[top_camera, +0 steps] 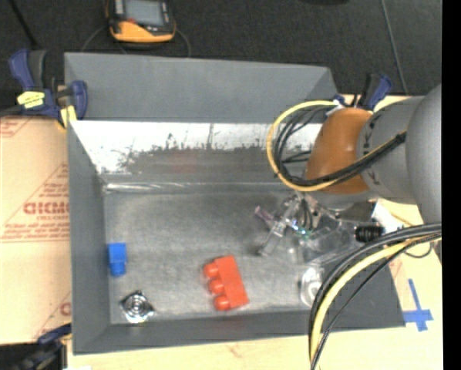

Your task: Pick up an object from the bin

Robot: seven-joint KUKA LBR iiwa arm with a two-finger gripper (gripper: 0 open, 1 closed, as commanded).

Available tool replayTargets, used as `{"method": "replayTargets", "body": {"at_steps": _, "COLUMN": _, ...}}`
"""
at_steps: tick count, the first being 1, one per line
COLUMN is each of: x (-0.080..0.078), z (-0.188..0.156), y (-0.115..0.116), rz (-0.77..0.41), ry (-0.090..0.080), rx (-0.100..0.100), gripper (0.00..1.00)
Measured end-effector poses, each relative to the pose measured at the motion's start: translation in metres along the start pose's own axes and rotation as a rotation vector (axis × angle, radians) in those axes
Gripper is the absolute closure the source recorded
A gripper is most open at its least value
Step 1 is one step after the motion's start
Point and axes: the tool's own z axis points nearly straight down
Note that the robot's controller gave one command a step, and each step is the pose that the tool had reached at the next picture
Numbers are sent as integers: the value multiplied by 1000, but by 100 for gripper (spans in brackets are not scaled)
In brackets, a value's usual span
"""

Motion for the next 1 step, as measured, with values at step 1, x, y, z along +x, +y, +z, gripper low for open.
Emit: {"method": "replayTargets", "body": {"at_steps": 1, "x": -1, "z": -1, "y": 0, "rz": -2, "ry": -2, "rx": 0, "gripper": 100}}
